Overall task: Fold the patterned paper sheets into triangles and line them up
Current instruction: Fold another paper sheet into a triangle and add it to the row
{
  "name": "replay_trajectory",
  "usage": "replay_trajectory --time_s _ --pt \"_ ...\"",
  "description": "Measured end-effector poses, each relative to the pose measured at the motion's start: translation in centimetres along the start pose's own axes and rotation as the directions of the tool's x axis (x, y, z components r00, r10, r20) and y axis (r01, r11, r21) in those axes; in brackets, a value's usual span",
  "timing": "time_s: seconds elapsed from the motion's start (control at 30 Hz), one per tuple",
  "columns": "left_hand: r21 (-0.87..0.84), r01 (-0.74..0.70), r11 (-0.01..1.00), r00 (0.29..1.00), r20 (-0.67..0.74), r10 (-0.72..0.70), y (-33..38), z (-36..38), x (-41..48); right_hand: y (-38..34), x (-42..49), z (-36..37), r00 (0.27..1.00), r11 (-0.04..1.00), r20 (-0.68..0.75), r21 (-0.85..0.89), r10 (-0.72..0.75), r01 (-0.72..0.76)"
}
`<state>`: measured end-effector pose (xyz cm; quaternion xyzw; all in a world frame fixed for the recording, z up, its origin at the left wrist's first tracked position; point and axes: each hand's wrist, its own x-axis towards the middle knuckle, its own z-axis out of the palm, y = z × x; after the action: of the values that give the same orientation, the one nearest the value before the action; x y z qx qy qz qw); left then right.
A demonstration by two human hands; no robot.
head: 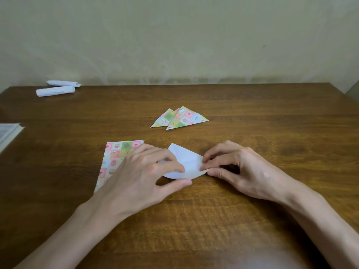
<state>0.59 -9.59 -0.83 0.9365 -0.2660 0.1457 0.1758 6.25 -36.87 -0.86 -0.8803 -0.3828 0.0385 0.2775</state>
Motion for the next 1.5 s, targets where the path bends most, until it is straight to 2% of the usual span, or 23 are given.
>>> replay_trajectory --time_s 0.13,0.43,0.53,0.67,0.77,0.9,1.1,1.27,1.5 --pt "-0.038 0.013 0.999 0.999 -0.051 -0.015 0.5 0.6 0.2 0.1 -0.3 0.0 1.000 1.000 0.001 0.024 0.014 -0.014" --pt "-0.182 0.117 0.976 0.990 -0.052 -0.129 1.4 0.6 0.0 -0.2 -0.2 0.8 0.997 0.990 -0.028 0.126 0.069 -0.065" --pt "-0.167 0.146 0.975 0.986 -0.054 -0.157 1.3 0.4 0.0 -0.6 0.0 1.9 0.997 0.992 -0.043 0.115 0.063 -0.057" --pt "-0.161 0.112 0.980 0.994 0.023 -0.110 0.8 -0.2 -0.2 -1.0 0.2 2.3 0.989 0.987 -0.100 0.126 0.109 -0.096" --pt "-0.144 0.069 0.987 0.997 0.026 -0.066 0.8 -0.2 -0.3 -1.1 0.2 2.4 0.978 0.979 -0.139 0.152 0.154 -0.133" --pt "-0.174 0.115 0.978 0.993 -0.002 -0.117 0.9 -0.2 -0.2 -1.2 0.3 2.6 0.960 0.965 -0.197 0.210 0.198 -0.156" --pt "-0.131 0.027 0.991 1.000 -0.008 -0.028 0.4 0.4 -0.5 -0.8 0.2 2.4 0.954 0.954 -0.204 0.249 0.218 -0.165" --pt "-0.126 0.022 0.992 0.999 -0.030 -0.026 0.0 1.1 -0.4 0.1 0.1 1.8 0.949 0.941 -0.198 0.283 0.246 -0.185" --pt "-0.073 0.012 0.997 1.000 -0.026 -0.014 0.4 1.0 -0.4 -0.5 0.1 2.4 0.949 0.961 -0.220 0.210 0.227 -0.182"
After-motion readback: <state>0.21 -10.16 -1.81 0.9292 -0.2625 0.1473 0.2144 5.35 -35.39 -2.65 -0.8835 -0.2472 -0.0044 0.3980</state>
